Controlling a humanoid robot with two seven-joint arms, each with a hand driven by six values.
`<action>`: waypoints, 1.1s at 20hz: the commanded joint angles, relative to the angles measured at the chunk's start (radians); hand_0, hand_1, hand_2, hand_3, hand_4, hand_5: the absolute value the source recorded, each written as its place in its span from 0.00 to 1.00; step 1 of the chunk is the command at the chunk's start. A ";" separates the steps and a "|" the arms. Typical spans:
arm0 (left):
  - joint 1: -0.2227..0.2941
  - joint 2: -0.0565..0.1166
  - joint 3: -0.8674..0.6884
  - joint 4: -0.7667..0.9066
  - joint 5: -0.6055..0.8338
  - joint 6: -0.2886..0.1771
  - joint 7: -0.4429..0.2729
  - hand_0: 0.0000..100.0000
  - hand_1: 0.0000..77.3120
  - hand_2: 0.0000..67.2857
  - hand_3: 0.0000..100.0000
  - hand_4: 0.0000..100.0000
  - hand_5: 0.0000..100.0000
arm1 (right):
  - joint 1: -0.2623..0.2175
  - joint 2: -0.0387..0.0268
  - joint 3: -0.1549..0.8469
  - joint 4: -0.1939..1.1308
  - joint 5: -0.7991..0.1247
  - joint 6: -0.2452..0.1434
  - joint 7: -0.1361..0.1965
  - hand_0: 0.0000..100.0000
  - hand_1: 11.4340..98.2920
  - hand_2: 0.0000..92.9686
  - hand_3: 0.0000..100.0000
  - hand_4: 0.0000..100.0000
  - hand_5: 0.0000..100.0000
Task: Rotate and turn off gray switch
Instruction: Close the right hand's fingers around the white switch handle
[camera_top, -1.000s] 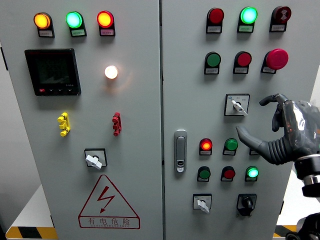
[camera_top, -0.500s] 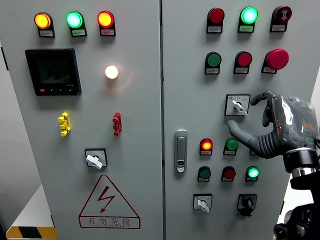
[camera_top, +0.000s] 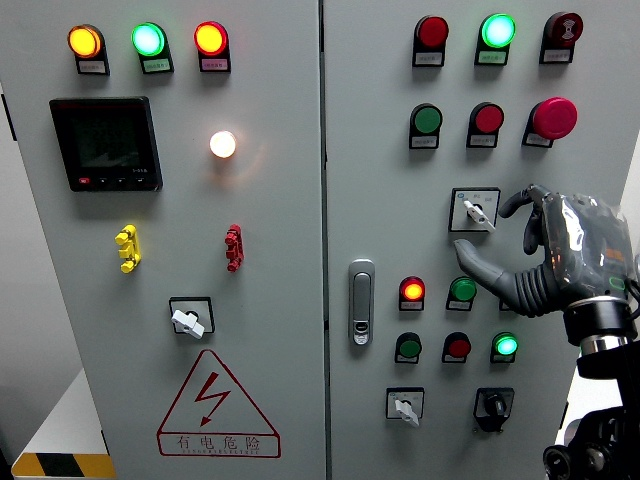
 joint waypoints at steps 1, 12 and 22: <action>0.000 -0.001 0.000 0.000 0.000 0.000 0.001 0.00 0.00 0.15 0.21 0.12 0.12 | 0.007 -0.0002 0.001 -0.009 -0.001 -0.003 0.000 0.00 0.38 0.62 0.94 0.82 0.95; 0.000 0.001 0.000 0.000 0.000 0.000 -0.001 0.00 0.00 0.15 0.22 0.12 0.12 | 0.024 -0.0002 -0.002 -0.052 -0.001 -0.045 -0.015 0.00 0.35 0.68 0.97 0.83 0.96; 0.000 -0.001 0.000 0.000 0.000 0.000 0.001 0.00 0.00 0.15 0.22 0.12 0.12 | 0.029 -0.0002 -0.017 -0.055 -0.003 -0.046 -0.037 0.00 0.32 0.70 0.97 0.83 0.96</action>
